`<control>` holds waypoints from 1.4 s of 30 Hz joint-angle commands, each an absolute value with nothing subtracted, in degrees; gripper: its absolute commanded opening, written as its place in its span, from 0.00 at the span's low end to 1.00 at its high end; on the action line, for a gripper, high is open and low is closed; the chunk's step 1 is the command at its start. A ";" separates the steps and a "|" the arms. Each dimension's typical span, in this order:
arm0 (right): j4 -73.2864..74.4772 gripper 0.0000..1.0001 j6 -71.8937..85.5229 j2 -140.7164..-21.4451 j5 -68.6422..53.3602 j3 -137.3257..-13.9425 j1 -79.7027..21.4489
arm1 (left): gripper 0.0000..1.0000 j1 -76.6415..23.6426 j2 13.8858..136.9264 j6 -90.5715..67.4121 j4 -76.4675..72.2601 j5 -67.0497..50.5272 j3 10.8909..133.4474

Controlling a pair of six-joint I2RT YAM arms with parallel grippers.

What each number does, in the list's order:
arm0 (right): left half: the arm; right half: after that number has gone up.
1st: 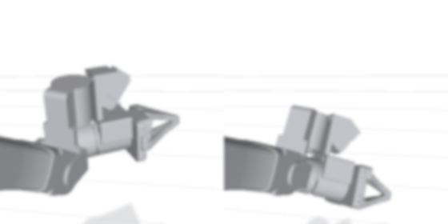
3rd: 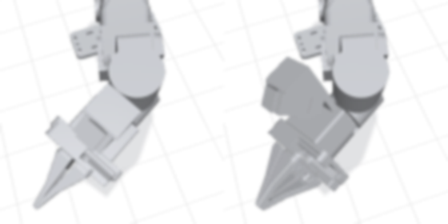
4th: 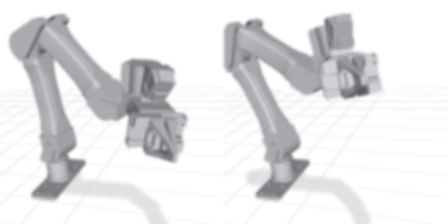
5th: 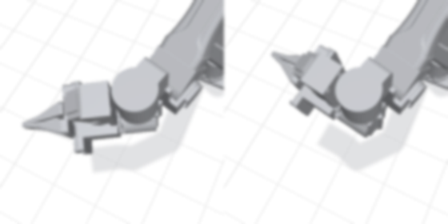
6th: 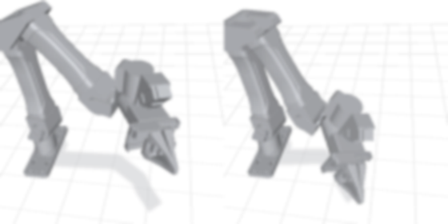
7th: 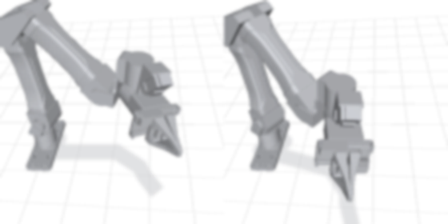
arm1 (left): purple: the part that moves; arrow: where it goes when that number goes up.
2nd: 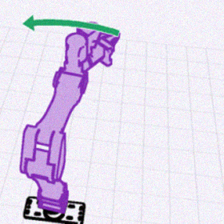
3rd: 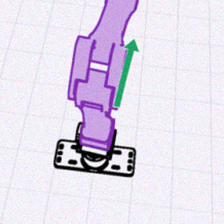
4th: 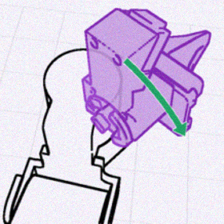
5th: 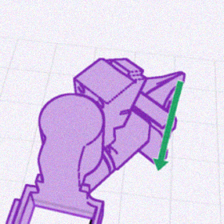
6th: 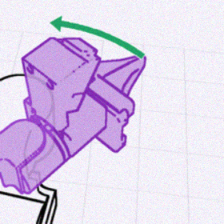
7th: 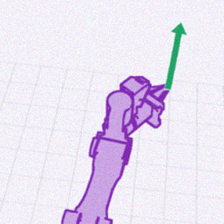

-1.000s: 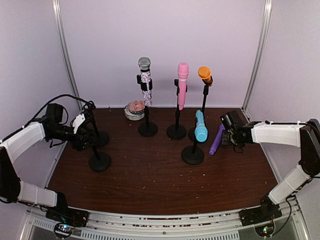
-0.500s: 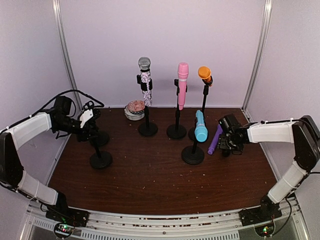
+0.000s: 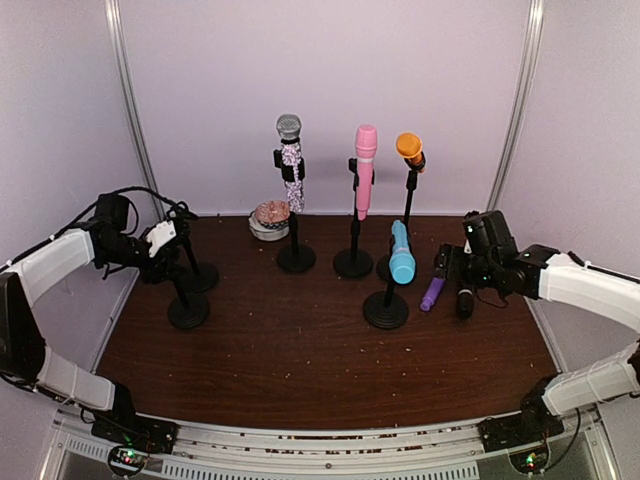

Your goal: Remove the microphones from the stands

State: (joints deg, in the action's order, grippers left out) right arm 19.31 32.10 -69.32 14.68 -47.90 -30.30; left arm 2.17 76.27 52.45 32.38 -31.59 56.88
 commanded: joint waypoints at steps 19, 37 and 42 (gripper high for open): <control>29.59 0.97 31.22 -72.40 36.61 -70.69 -65.57 | 0.96 1.65 61.17 43.74 58.61 -42.77 68.97; 41.71 0.83 35.09 -90.50 44.22 -85.83 -65.36 | 0.93 -0.34 60.75 45.31 58.62 -42.68 67.45; 42.49 0.78 38.82 -81.77 43.39 -76.11 -65.28 | 0.92 -0.29 60.40 45.48 58.62 -44.06 67.07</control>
